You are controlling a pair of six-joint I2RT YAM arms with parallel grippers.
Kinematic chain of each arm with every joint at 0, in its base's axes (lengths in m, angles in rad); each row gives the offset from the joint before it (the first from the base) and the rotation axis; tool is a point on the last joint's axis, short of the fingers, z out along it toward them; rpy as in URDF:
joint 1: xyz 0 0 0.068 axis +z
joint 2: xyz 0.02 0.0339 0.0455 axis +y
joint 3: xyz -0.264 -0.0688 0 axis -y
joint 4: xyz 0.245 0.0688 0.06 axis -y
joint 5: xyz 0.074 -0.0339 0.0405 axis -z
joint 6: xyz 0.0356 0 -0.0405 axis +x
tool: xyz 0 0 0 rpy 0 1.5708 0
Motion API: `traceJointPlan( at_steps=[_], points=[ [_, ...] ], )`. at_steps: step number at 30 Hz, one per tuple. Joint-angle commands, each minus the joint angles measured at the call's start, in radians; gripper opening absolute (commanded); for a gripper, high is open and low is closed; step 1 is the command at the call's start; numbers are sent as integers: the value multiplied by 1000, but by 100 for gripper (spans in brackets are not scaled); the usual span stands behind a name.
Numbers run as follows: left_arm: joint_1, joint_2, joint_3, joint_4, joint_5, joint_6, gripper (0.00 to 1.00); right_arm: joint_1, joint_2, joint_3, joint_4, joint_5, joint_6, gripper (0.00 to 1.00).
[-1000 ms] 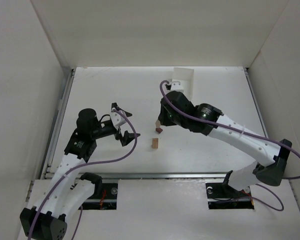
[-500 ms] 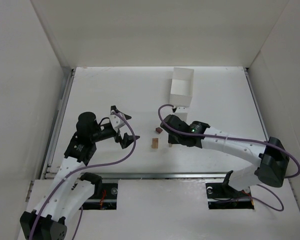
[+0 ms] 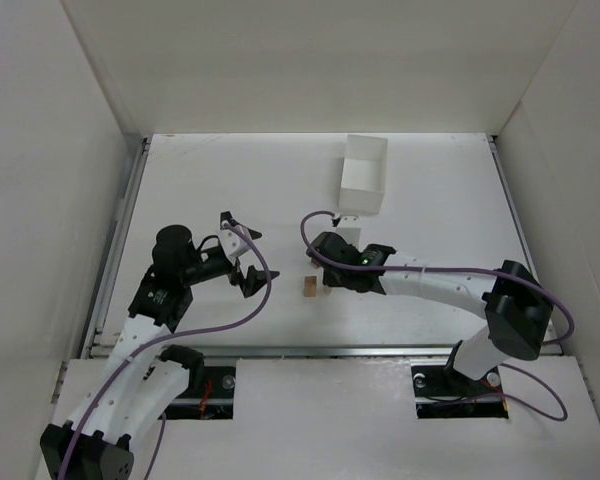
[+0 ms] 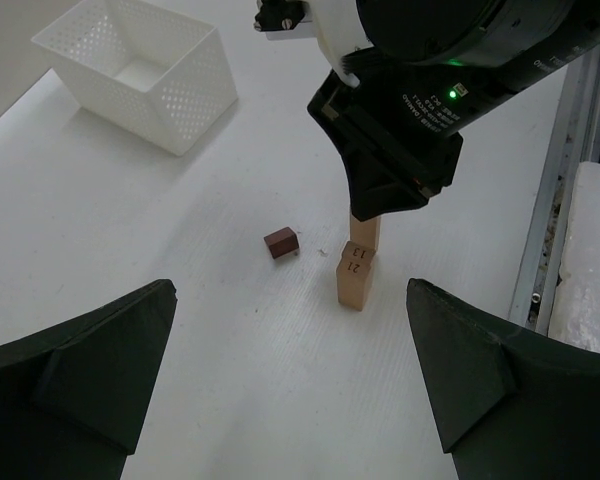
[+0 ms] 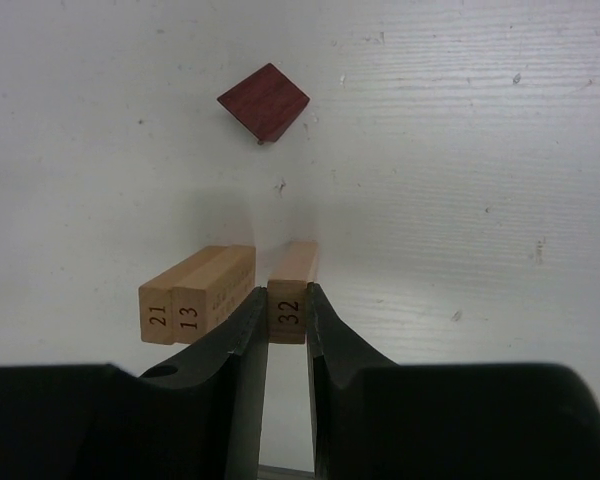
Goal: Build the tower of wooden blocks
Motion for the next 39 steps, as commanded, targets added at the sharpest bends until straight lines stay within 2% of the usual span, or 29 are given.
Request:
traceJointPlan(
  at_steps=[1, 8, 20, 28, 39],
  points=[
    [-3, -15, -18, 37, 5, -1, 100, 1, -15, 10, 81, 17, 23, 0],
    [-3, -15, -18, 37, 5, -1, 100, 1, 54, 45, 48, -7, 32, 0],
    [-3, -15, -18, 37, 5, -1, 100, 19, 34, 56, 0, -7, 42, 0],
    [-3, -15, -18, 37, 14, -1, 100, 77, 34, 127, -112, 77, 54, 0],
    [-3, -6, -18, 37, 14, -1, 100, 86, 68, 127, -92, 79, 54, 0]
  ],
)
